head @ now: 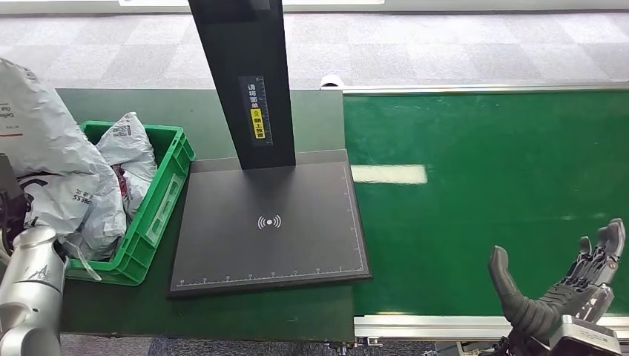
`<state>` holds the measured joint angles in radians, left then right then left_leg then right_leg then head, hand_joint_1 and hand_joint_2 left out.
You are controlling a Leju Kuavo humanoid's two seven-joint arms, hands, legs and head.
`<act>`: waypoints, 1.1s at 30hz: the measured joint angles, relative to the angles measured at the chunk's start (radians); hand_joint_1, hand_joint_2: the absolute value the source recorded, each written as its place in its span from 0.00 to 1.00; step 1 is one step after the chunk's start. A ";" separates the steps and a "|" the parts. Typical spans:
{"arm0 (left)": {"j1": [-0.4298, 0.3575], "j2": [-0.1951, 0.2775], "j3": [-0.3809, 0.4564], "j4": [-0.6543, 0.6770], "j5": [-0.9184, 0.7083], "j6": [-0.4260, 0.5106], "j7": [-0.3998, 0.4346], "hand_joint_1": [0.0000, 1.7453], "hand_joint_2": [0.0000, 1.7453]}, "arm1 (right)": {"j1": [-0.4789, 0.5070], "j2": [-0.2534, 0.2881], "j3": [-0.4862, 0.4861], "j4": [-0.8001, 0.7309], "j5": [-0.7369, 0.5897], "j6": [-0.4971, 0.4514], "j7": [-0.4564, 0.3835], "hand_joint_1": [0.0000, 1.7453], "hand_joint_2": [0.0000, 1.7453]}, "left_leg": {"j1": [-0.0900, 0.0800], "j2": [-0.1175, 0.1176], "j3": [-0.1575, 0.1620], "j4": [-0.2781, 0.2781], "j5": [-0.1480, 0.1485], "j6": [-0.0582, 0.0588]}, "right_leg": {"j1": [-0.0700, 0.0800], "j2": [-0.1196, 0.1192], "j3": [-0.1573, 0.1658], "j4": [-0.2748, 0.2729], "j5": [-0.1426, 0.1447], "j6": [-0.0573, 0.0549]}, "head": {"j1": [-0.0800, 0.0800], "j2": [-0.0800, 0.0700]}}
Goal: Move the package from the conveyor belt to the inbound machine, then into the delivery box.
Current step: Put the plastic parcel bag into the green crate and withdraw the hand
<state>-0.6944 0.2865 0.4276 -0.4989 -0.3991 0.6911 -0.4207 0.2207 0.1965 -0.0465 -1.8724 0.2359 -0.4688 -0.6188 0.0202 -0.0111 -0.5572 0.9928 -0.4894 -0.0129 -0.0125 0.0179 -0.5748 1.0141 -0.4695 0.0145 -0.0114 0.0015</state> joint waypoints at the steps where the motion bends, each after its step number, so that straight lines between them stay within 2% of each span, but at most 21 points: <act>1: 0.001 0.000 0.015 0.000 0.006 0.000 -0.013 1.00 1.00 | 0.000 -0.001 0.000 0.000 0.000 -0.001 0.000 0.00 1.00 | 0.000 0.000 0.000 0.000 0.000 0.000 | 0.000 0.000 0.000 0.000 0.000 0.000 | 0.000 0.000; 4: 0.002 0.000 0.045 -0.001 0.020 0.000 -0.034 0.99 1.00 | 0.000 -0.003 0.000 0.002 -0.002 -0.003 0.000 0.00 1.00 | 0.000 0.000 0.000 0.000 0.000 0.000 | 0.000 0.000 0.000 0.000 0.000 0.000 | 0.000 0.000; 6: 0.002 -0.001 0.061 -0.003 0.035 -0.006 -0.056 0.87 1.00 | 0.000 -0.004 0.000 0.003 -0.006 -0.007 0.000 0.00 1.00 | 0.000 0.000 0.000 0.000 0.000 0.000 | 0.000 0.000 -0.001 0.000 0.000 0.000 | 0.000 0.000; 7: 0.002 -0.002 0.066 -0.005 0.036 -0.015 -0.059 0.73 1.00 | 0.001 -0.004 0.000 0.003 -0.009 -0.009 -0.001 0.00 1.00 | 0.000 0.000 0.000 0.000 0.000 0.000 | 0.000 0.000 -0.001 0.000 0.000 0.000 | 0.000 0.000; 9: 0.002 -0.003 0.063 -0.006 0.011 -0.060 -0.028 0.30 1.00 | 0.001 -0.006 -0.001 0.003 -0.016 -0.011 -0.003 0.00 1.00 | 0.000 0.000 0.000 0.000 0.000 0.000 | 0.000 0.000 -0.001 0.000 0.000 0.000 | 0.000 0.000; 10: 0.002 -0.004 0.055 -0.006 -0.012 -0.098 0.004 0.12 1.00 | 0.002 -0.006 -0.001 0.003 -0.018 -0.009 -0.005 0.00 1.00 | 0.000 0.000 0.000 0.000 0.000 0.000 | 0.000 0.000 -0.001 0.000 0.000 0.000 | 0.000 0.000; 11: 0.002 -0.007 0.042 -0.006 -0.031 -0.148 0.037 0.02 1.00 | 0.001 -0.007 -0.001 0.003 -0.019 -0.005 -0.007 0.00 1.00 | 0.000 -0.001 0.000 0.000 0.000 0.000 | 0.000 -0.001 -0.001 0.000 0.000 0.000 | 0.000 0.000; 13: 0.002 -0.016 0.020 -0.006 -0.009 -0.310 0.078 0.00 1.00 | 0.001 -0.008 -0.001 0.005 -0.019 0.005 -0.010 0.00 1.00 | 0.000 -0.001 0.000 0.000 0.000 0.000 | 0.000 -0.001 0.000 0.000 0.000 0.000 | 0.000 0.000; 16: 0.006 -0.035 0.025 -0.016 0.197 -0.648 0.053 0.00 0.25 | -0.001 -0.009 -0.002 0.011 -0.022 0.021 -0.014 0.00 1.00 | 0.000 -0.001 0.000 0.000 0.000 0.000 | -0.001 -0.001 0.001 0.000 0.000 0.000 | 0.000 0.000; 17: 0.009 -0.040 0.033 -0.023 0.274 -0.734 0.039 0.00 0.00 | -0.001 -0.010 -0.002 0.014 -0.024 0.024 -0.015 0.00 1.00 | 0.000 -0.001 0.000 0.000 0.000 0.000 | -0.001 -0.001 0.001 0.000 0.000 0.000 | 0.000 0.000; 18: 0.013 -0.044 0.041 -0.033 0.343 -0.793 0.029 0.00 0.00 | -0.002 -0.010 -0.003 0.017 -0.026 0.026 -0.017 0.00 1.00 | 0.000 -0.001 0.001 0.000 0.000 0.000 | -0.001 -0.001 0.001 0.000 0.000 0.000 | 0.000 0.000; 20: 0.028 -0.052 0.049 -0.064 0.446 -0.840 0.029 0.00 0.00 | -0.005 -0.011 -0.005 0.022 -0.029 0.028 -0.018 0.00 1.00 | 0.000 -0.001 0.001 0.000 0.000 0.000 | -0.001 -0.001 0.001 0.000 0.000 0.000 | 0.000 0.000; 24: 0.059 -0.068 0.040 -0.142 0.555 -0.822 0.035 0.00 0.00 | -0.012 -0.013 -0.008 0.032 -0.031 0.028 -0.019 0.00 1.00 | 0.000 -0.001 0.000 0.000 0.000 0.000 | 0.000 -0.001 0.001 0.000 0.000 0.000 | 0.000 0.000; 28: 0.079 -0.080 0.026 -0.207 0.595 -0.800 0.026 0.00 1.00 | -0.019 -0.014 -0.010 0.040 -0.031 0.028 -0.019 0.00 1.00 | 0.000 -0.001 0.000 0.000 0.000 0.000 | 0.000 -0.001 0.000 0.000 0.000 0.000 | 0.000 0.000; 33: 0.116 -0.094 -0.002 -0.325 0.662 -0.710 -0.005 0.00 1.00 | -0.027 -0.016 -0.012 0.051 -0.030 0.021 -0.019 0.00 1.00 | 0.000 0.000 -0.001 0.000 0.000 0.000 | 0.000 0.000 -0.001 0.000 0.000 0.000 | 0.000 0.000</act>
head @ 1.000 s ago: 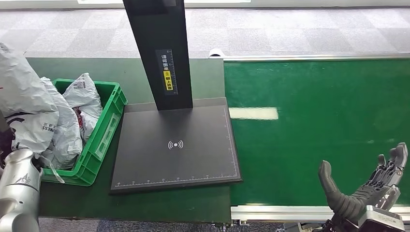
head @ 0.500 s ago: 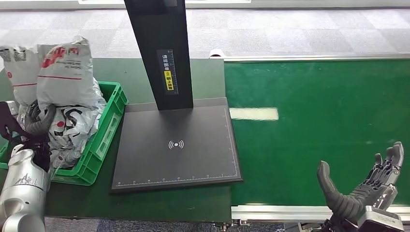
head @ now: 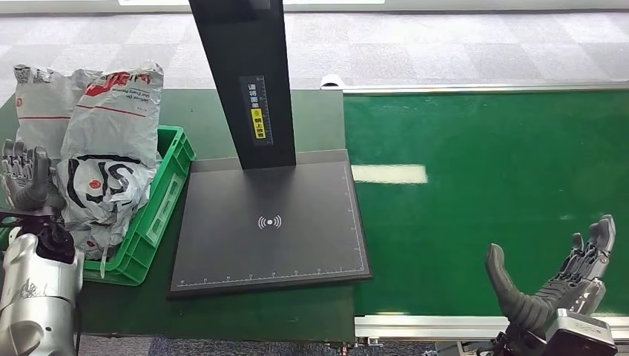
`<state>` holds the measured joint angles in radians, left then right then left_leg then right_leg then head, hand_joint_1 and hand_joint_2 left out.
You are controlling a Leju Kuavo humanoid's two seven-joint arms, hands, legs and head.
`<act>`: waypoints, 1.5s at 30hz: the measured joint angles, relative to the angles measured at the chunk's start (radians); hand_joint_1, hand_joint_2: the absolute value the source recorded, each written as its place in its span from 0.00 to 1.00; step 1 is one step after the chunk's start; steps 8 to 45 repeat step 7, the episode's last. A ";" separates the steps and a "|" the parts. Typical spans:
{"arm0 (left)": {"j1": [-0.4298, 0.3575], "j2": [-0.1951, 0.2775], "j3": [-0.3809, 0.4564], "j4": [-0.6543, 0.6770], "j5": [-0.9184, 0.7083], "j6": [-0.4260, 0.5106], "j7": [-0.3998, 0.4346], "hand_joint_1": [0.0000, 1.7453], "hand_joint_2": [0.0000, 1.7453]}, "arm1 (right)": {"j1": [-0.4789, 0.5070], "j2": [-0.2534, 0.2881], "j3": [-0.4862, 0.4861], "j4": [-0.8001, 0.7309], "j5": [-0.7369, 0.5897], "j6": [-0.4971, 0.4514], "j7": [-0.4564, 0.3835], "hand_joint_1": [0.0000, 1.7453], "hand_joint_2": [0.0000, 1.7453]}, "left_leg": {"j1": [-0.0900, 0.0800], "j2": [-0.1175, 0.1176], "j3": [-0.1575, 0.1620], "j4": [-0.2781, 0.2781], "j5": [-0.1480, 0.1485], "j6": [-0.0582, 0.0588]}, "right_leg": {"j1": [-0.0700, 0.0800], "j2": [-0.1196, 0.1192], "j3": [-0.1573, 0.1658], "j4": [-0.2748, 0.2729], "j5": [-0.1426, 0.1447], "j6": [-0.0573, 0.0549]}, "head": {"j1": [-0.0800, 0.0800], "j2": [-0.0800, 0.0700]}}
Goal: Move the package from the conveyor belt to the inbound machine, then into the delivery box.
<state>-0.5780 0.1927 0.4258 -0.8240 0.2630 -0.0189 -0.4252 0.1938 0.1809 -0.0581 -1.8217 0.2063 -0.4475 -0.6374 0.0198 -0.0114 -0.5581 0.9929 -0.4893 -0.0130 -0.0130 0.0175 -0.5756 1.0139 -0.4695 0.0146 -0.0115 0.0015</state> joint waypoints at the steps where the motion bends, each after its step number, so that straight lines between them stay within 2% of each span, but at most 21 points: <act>1: 0.011 -0.003 -0.008 -0.035 0.013 0.026 -0.002 0.00 1.00 | -0.002 0.000 0.000 0.002 0.000 -0.002 0.000 0.00 1.00 | 0.000 0.000 0.000 0.000 0.000 0.000 | 0.000 0.000 0.000 0.000 0.000 0.000 | 0.000 0.000; 7: 0.086 -0.022 -0.055 -0.253 0.058 0.176 -0.051 0.00 1.00 | -0.005 0.000 0.000 0.010 0.003 -0.012 0.006 0.00 1.00 | 0.000 0.000 -0.001 0.000 0.000 0.000 | 0.000 0.000 -0.001 0.000 0.000 0.000 | 0.000 0.000; 45: 0.086 -0.022 -0.055 -0.253 0.058 0.176 -0.051 0.00 1.00 | -0.005 0.000 0.000 0.010 0.003 -0.012 0.006 0.00 1.00 | 0.000 0.000 -0.001 0.000 0.000 0.000 | 0.000 0.000 -0.001 0.000 0.000 0.000 | 0.000 0.000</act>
